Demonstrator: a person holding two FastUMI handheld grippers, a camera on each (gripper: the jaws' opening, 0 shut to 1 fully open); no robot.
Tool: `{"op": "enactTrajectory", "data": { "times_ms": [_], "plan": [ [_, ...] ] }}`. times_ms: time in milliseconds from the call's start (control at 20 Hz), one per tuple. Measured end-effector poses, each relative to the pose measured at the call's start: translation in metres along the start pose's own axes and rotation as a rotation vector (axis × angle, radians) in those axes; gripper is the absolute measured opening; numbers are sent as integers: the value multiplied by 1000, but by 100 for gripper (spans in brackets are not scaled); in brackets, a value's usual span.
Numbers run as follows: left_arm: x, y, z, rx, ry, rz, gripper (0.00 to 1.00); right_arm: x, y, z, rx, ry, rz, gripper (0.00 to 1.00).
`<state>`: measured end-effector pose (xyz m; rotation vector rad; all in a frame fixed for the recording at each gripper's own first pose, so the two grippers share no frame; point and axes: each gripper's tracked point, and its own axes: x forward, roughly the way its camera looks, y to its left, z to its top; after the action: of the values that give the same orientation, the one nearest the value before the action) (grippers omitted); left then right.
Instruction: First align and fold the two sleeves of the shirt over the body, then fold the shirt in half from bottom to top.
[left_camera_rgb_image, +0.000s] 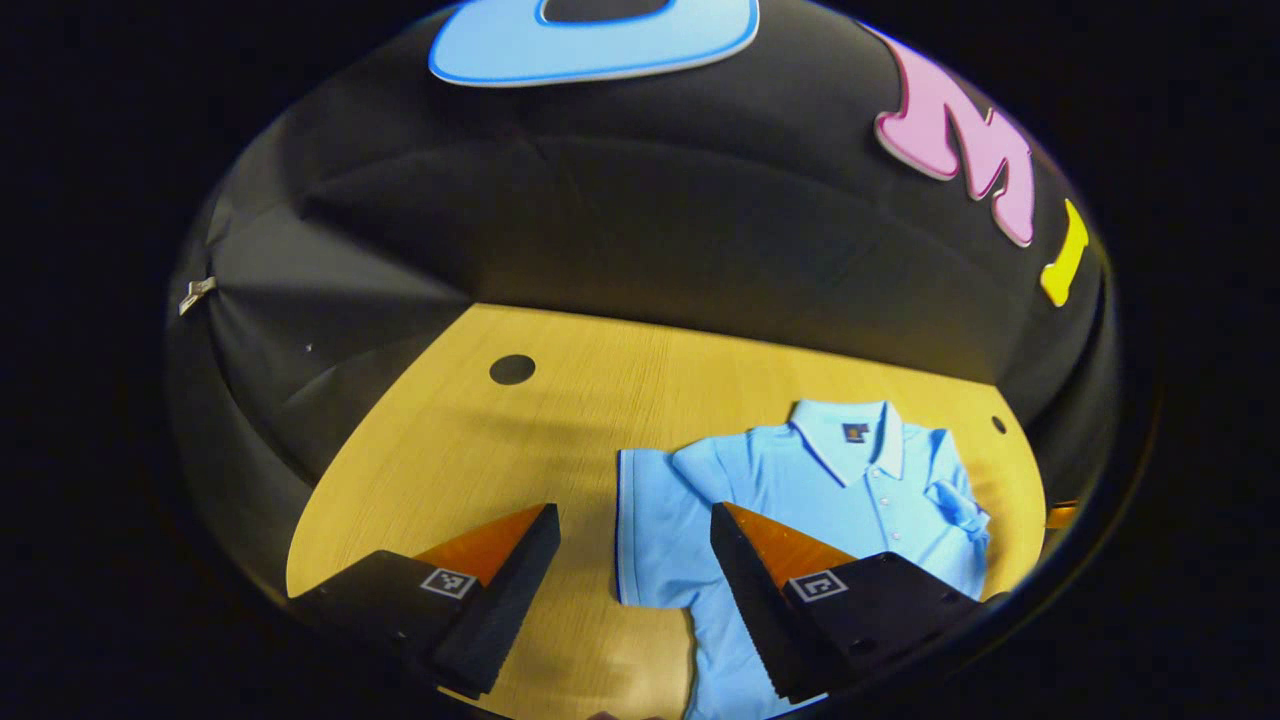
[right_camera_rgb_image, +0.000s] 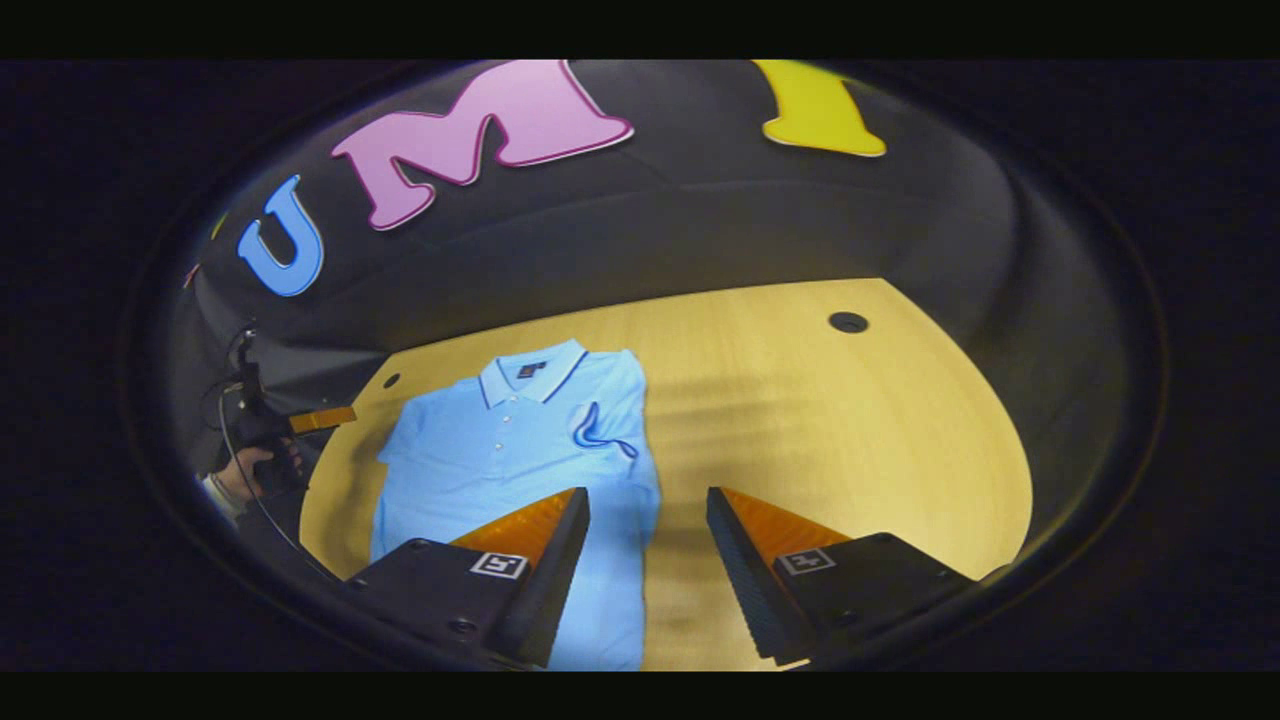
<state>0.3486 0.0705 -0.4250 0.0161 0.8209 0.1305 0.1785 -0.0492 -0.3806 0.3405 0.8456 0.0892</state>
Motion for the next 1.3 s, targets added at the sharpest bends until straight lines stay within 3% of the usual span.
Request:
{"op": "enactTrajectory", "data": {
  "times_ms": [300, 500, 600, 800, 900, 1100, 1200, 1300],
  "plan": [
    [51, -29, -13, 136, 72, -22, 97, -22, -40, -1, 126, -32, -49, 75],
    [70, -28, -49, 105, 175, -18, 95, -27, -47, -4, 108, -29, -54, 75],
    [73, -30, -46, 118, 145, -33, 97, -25, -47, -6, 99, -20, -49, 76],
    [73, -37, -45, 113, 119, -45, 29, -22, -39, -8, 87, -14, -25, 76],
    [70, -47, -39, 108, 107, -85, 10, -19, -36, -9, 81, -8, -15, 76],
    [37, -94, -14, 110, 48, -276, 10, -15, -31, -7, 90, -9, -3, 76],
    [29, -115, -22, 126, 83, -349, 14, -13, -24, -6, 101, -10, 7, 76],
    [27, -133, -39, 140, 139, -392, 10, -11, -17, -7, 96, -8, 22, 76]
  ]
}}
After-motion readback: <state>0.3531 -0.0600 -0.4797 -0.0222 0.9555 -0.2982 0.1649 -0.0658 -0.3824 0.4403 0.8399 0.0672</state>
